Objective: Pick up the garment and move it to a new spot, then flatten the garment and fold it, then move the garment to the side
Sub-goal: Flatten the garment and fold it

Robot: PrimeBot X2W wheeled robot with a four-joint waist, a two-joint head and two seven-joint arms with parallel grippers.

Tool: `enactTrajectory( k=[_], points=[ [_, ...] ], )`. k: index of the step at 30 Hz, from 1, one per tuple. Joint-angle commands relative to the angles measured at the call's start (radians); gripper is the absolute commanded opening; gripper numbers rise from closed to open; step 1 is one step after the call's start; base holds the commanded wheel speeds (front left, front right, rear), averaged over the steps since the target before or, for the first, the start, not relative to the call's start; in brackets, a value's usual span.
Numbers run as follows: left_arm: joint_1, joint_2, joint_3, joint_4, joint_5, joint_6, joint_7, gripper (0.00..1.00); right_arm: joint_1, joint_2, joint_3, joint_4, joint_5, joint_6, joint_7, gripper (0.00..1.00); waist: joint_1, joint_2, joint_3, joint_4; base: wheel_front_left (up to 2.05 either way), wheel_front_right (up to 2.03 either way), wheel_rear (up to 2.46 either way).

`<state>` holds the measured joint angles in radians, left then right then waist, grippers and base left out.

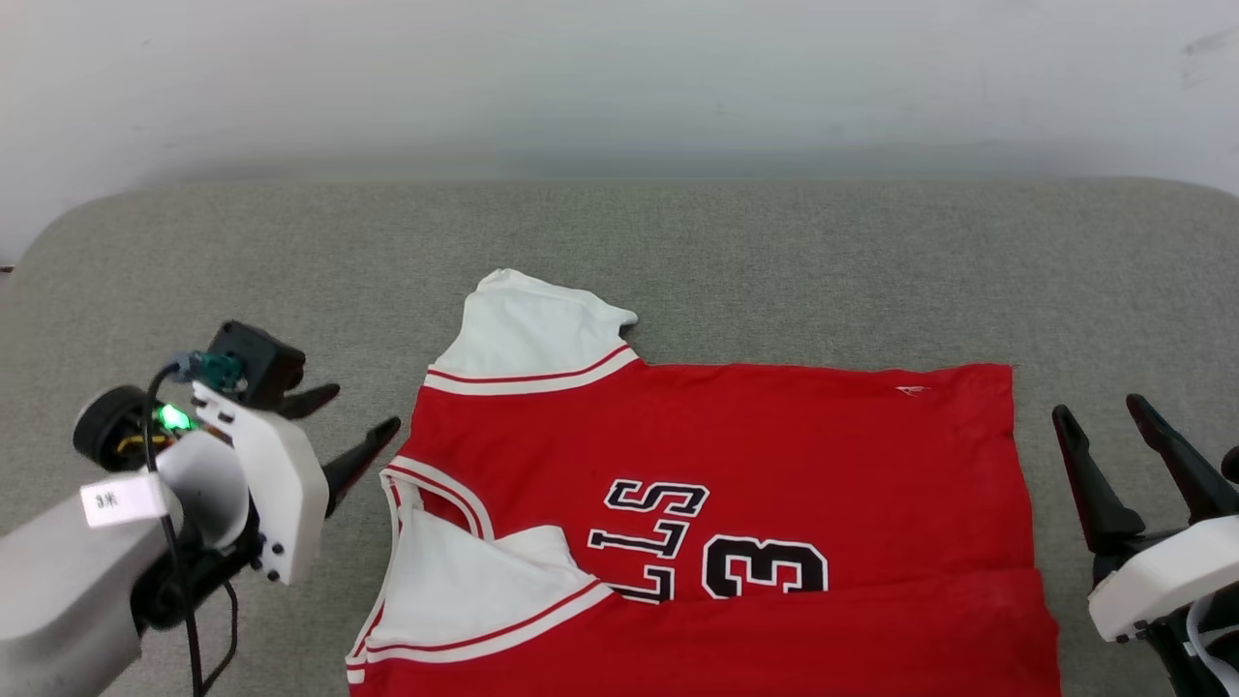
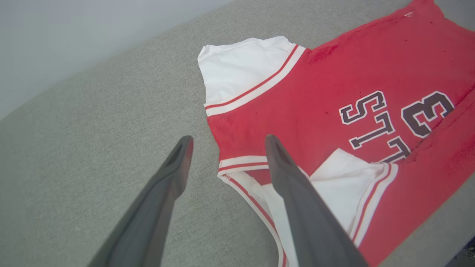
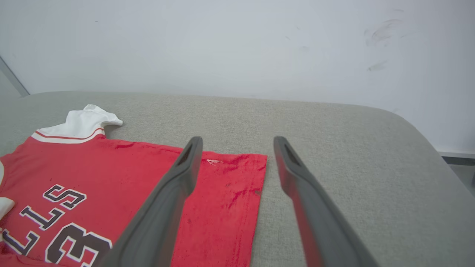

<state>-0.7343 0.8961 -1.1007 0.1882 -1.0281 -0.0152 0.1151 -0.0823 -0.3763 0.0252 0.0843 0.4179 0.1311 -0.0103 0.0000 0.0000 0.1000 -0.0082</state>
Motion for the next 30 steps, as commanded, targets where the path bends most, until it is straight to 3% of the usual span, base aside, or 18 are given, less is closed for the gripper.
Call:
enactTrajectory(
  k=[1,6,13,19,30],
  points=[
    [-0.022,-0.007,0.006,0.009,0.004,-0.005,-0.001,1.00,-0.011,0.011,-0.001,-0.010,-0.012,-0.001,-0.007,1.00,0.0000,0.0000,0.011,-0.013,0.00,0.00,0.00],
    [-0.119,-0.053,0.046,0.090,-0.064,-0.043,0.071,1.00,-0.029,0.042,0.013,-0.058,-0.045,-0.001,0.001,1.00,0.0000,0.0000,0.061,-0.054,0.00,0.00,0.00],
    [-0.300,-0.085,0.057,0.221,-0.110,-0.073,0.283,1.00,-0.073,0.071,0.023,-0.098,-0.065,-0.001,0.000,1.00,0.0000,0.0000,0.172,-0.125,0.00,0.00,0.00],
    [-0.443,-0.100,0.060,0.300,-0.127,-0.058,0.460,1.00,-0.115,0.095,0.026,-0.106,-0.072,-0.001,-0.017,1.00,0.0000,0.0000,0.272,-0.175,0.00,0.00,0.00],
    [-0.574,-0.124,0.022,0.394,-0.067,-0.063,0.580,1.00,-0.180,0.123,0.041,-0.096,-0.079,-0.001,-0.050,1.00,0.0000,0.0000,0.395,-0.228,0.00,0.00,0.00]
  ],
)
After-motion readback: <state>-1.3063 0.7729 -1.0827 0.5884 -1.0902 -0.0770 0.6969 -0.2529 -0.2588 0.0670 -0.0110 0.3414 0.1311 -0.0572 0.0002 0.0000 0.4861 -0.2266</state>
